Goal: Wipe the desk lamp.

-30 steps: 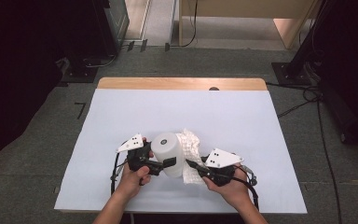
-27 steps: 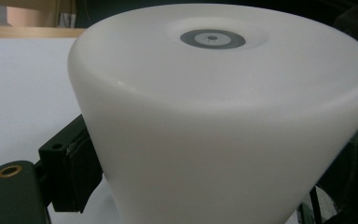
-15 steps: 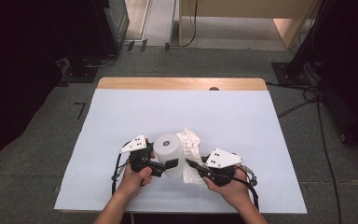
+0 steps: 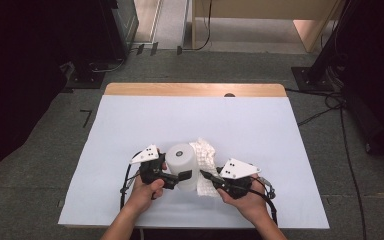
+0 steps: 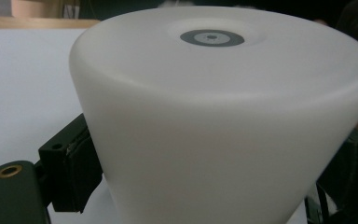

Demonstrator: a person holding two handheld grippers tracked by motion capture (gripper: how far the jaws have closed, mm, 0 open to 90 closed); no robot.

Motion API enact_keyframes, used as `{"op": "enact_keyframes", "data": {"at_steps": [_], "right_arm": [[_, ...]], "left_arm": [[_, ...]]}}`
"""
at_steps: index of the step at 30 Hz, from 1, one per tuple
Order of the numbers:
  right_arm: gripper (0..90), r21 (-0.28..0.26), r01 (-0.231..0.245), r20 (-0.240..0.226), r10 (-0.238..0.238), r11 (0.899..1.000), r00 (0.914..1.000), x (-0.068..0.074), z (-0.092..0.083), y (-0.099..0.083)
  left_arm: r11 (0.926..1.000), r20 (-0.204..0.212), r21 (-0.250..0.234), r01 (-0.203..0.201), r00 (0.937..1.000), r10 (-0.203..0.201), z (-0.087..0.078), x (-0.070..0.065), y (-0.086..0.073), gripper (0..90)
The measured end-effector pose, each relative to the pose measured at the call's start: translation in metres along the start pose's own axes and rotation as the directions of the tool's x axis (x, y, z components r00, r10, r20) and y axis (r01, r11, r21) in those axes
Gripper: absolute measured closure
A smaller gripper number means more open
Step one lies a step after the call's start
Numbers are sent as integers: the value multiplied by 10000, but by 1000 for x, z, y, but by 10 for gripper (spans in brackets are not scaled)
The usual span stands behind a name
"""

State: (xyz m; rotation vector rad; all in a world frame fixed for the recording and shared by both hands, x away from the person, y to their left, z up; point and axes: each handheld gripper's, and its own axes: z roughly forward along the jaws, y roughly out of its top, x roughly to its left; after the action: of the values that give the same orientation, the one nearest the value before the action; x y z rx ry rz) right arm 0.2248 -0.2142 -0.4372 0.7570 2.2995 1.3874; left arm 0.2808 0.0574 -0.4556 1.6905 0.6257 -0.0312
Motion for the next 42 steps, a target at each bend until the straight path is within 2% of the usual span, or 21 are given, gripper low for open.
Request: {"op": "enact_keyframes", "data": {"at_steps": [3,5,7,9,15,17,19,21,23,25,26,27,28,31,32,35,37,38,39,40,42], "right_arm": [[797,-198,-400,160,403,9990,9991,-5,-2,-1],[797,-374,-504,257,513,9980,9984,-9,-5,1],[797,-388,-589,402,605,9975,9974,-11,-8,1],[797,-428,-659,527,681,9969,9963,-14,-9,0],[798,-389,-784,622,807,9962,9948,-18,-9,-4],[797,-317,-781,598,799,9964,9950,-17,-9,-4],[797,-313,-761,604,779,9966,9951,-18,-9,-5],[797,-318,-819,654,839,9961,9943,-19,-10,-5],[797,-352,-883,689,905,9955,9935,-20,-11,-5],[797,-389,-882,715,909,9953,9933,-21,-12,-5],[798,-393,-875,722,902,9954,9933,-21,-12,-5],[797,-389,-870,731,896,9955,9933,-21,-12,-5],[797,-377,-893,718,918,9953,9932,-20,-12,-5],[797,-357,-840,682,863,9958,9939,-20,-10,-6],[797,-333,-846,660,867,9959,9940,-19,-10,-6],[797,-353,-804,641,825,9961,9945,-18,-9,-5],[797,-417,-794,659,820,9960,9944,-17,-10,-4],[797,-456,-807,639,835,9957,9945,-17,-10,-4],[798,-479,-820,608,848,9955,9945,-16,-10,-3],[798,-572,-796,643,832,9952,9945,-15,-11,-2],[798,-771,-681,598,728,9947,9956,-12,-14,1]], "left_arm": [[9957,-1191,243,-890,9887,913,-1,-1,0,83],[9879,-1998,706,-1381,9683,1497,1,0,-4,83],[9736,-2916,1304,-1876,9313,2185,5,3,-10,83],[9621,-3352,1664,-2159,9052,2611,8,4,-15,83],[9371,-3473,1752,-3018,8717,3456,9,-2,-20,79],[9433,-3788,1813,-2781,8655,3279,9,-2,-21,64],[9584,-4165,1599,-2365,8641,2827,8,-3,-24,56],[9616,-4414,1537,-2272,8549,2725,9,-7,-26,55],[9629,-4894,1545,-2211,8295,2690,10,-12,-27,55],[9705,-5268,1323,-2017,8151,2412,11,-17,-27,47],[9759,-5595,1200,-1821,7997,2180,14,-20,-27,35],[9779,-5722,1073,-1792,7933,2082,15,-22,-27,36],[9799,-6004,1025,-1713,7747,1983,18,-26,-28,42],[9813,-6170,896,-1705,7640,1891,23,-30,-28,49],[9819,-6143,873,-1678,7669,1857,22,-29,-27,75],[9831,-5765,843,-1624,7968,1811,17,-23,-26,82],[9846,-5221,799,-1553,8349,1741,13,-18,-24,83],[9880,-4877,626,-1408,8594,1534,11,-16,-23,83],[9930,-4145,317,-1139,9025,1168,7,-11,-20,83],[9962,-3372,202,-852,9374,870,4,-7,-18,83],[9986,-2042,103,-515,9775,525,2,-4,-14,84]]}}
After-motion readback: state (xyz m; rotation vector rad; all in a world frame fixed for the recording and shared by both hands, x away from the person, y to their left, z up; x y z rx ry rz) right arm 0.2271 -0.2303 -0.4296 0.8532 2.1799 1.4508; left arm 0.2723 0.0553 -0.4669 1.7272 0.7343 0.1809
